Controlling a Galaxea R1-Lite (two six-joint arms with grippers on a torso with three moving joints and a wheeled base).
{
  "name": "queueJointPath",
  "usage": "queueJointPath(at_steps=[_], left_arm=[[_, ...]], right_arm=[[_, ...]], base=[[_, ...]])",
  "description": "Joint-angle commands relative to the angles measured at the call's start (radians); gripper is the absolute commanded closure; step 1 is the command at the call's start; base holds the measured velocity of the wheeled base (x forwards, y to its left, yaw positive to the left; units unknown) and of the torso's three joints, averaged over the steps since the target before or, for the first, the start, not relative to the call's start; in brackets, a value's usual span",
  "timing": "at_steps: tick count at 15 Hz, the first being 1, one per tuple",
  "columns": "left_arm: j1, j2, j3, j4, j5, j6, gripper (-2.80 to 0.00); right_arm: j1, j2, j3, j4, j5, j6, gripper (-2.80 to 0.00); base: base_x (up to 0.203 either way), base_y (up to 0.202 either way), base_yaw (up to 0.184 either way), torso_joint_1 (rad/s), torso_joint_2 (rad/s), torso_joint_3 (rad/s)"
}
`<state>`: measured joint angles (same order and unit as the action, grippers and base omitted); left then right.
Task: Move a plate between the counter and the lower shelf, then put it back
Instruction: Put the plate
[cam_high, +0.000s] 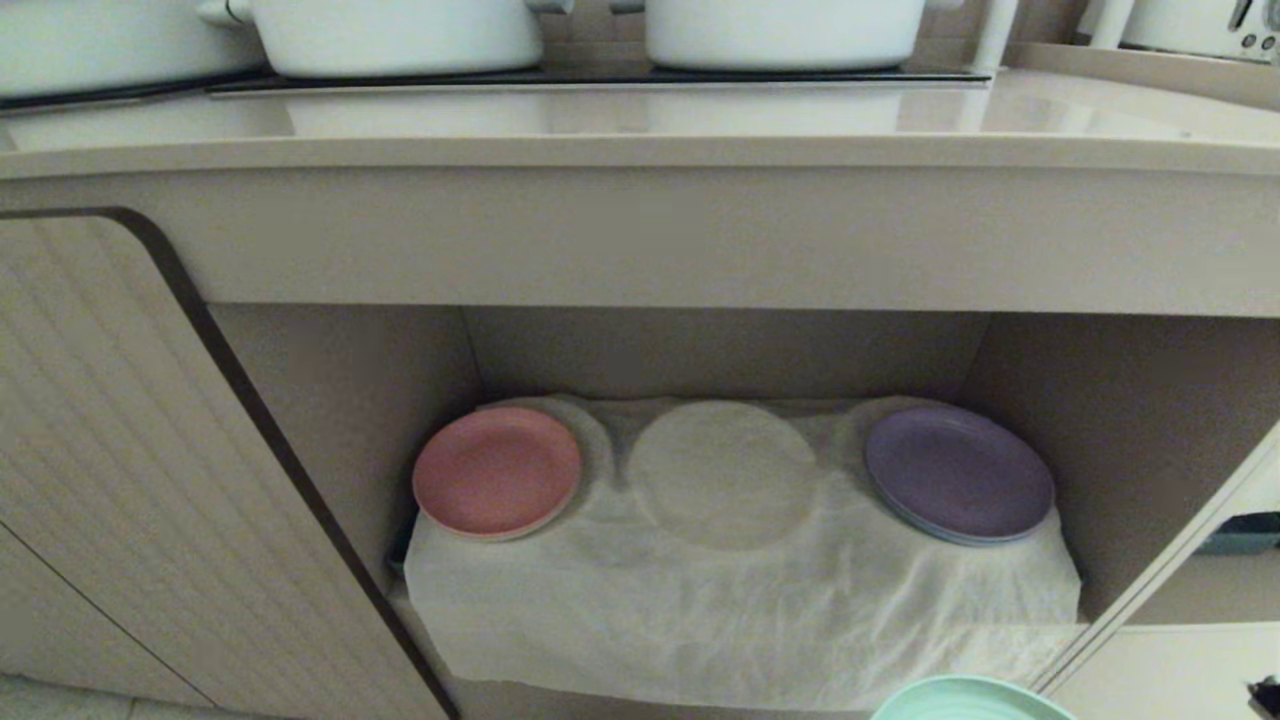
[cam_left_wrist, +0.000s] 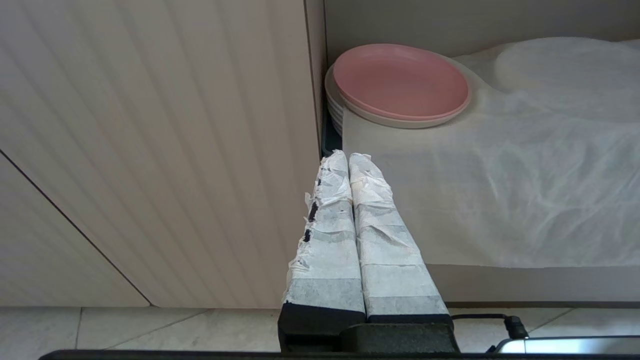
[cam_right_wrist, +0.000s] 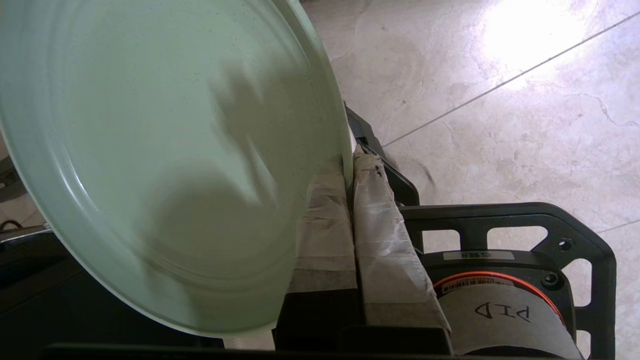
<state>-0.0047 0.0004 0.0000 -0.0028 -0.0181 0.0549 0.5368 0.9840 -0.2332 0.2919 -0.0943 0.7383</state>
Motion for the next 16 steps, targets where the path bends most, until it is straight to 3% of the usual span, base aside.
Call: queueJointPath(at_steps=[1, 16], left_arm=[[0.000, 0.000, 0.000, 0.000, 0.000, 0.000, 0.00], [0.000, 0.000, 0.000, 0.000, 0.000, 0.000, 0.00]], right_arm=[[0.000, -0.024, 0.000, 0.004, -0.001, 0.004, 0.00], [0.022, -0.048, -0.002, 0.019, -0.005, 0.010, 0.00]], base=[[0.000, 0.000, 0.000, 0.000, 0.00, 0.000], [0.000, 0.000, 0.000, 0.001, 0.00, -0.002]])
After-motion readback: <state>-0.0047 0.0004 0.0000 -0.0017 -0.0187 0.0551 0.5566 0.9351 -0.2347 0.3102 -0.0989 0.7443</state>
